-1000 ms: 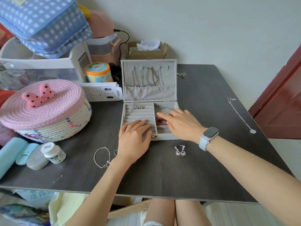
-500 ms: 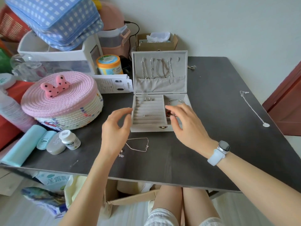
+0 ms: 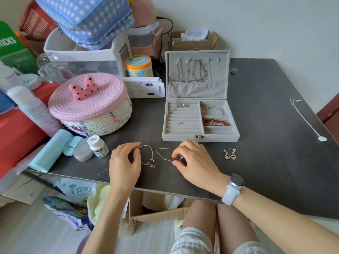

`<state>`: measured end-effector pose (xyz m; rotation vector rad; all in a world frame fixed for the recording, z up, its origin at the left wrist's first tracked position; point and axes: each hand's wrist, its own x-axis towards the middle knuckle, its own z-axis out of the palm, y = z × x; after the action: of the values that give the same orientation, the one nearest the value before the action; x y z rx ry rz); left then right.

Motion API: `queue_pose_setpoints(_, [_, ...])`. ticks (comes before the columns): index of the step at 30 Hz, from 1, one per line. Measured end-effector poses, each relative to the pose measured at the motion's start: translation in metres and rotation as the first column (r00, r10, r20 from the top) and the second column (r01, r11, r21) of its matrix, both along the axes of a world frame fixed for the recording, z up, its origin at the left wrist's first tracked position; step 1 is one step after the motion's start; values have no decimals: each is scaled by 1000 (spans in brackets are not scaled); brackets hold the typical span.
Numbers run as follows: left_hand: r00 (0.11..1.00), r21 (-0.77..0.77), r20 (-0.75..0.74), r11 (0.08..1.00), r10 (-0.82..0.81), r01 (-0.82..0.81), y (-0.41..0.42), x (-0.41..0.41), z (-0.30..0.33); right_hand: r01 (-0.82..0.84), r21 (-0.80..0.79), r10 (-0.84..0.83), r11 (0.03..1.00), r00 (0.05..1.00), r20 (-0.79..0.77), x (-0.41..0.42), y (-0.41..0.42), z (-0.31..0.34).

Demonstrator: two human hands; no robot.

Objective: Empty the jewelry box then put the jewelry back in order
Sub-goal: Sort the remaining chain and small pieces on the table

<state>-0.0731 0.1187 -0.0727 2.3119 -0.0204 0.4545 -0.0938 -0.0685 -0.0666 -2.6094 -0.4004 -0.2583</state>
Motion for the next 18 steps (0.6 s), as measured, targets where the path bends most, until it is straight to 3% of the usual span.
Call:
queue_pose_setpoints(7, [1000,10,6,1000,-5,5,-2,-3,0,-61,-146,52,987,996,-69,4,6,5])
queue_pose_setpoints(11, [988,-157,-1,976,-154,152,-15,-13,15,-64,194,104,979,973,-206,4,-7,32])
queue_pose_setpoints(15, [874,-448,-98,805,-477,389,-51,-11,40,-24,387,77,922,990,-122,10,-26,67])
queue_pose_setpoints(18, [776,-635,-110,644,-621,426,-79,-6,49,-15,446,60,895,994,-87,11,-42,85])
